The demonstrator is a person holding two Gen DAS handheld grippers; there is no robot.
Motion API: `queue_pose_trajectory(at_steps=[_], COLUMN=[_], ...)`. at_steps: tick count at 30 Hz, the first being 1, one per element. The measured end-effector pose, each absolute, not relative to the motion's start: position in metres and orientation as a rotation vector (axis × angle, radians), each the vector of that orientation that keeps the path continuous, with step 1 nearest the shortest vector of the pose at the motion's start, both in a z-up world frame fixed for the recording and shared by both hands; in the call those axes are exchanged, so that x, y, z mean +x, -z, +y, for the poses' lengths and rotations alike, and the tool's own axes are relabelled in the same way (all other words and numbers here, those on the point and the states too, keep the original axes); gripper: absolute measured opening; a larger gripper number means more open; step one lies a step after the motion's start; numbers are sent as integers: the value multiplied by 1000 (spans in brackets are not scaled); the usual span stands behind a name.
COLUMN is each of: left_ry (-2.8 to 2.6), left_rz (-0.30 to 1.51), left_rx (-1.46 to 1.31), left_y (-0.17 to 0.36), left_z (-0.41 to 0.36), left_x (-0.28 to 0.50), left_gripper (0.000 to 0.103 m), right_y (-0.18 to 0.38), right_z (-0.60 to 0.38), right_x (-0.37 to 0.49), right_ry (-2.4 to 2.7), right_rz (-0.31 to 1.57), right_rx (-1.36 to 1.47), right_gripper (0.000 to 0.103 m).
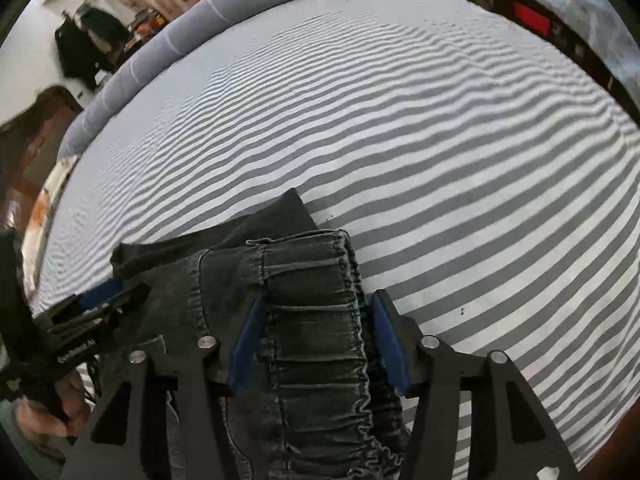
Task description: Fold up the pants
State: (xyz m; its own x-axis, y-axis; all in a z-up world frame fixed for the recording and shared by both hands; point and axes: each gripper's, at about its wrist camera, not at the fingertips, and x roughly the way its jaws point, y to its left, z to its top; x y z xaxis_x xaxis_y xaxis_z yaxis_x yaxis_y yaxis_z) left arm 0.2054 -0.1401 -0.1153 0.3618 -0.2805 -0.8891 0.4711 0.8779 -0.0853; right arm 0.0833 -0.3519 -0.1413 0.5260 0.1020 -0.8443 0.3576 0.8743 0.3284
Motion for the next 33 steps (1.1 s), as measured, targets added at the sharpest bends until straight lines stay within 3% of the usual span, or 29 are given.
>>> queue_pose_trajectory(at_steps=[11, 21, 33], left_ry=[486, 473, 484], left_rz=[1063, 1061, 1164], left_rx=[205, 265, 67], left_y=[93, 101, 119], left_z=[-121, -110, -78], left_x=[154, 96, 82], left_gripper=[61, 61, 63], right_y=[118, 127, 140], right_z=[-330, -326, -334], right_x=[40, -15, -15], right_ry=[202, 204, 108], right_rz=[1014, 1012, 1014], right_rx=[378, 462, 519], right_gripper=[63, 70, 72])
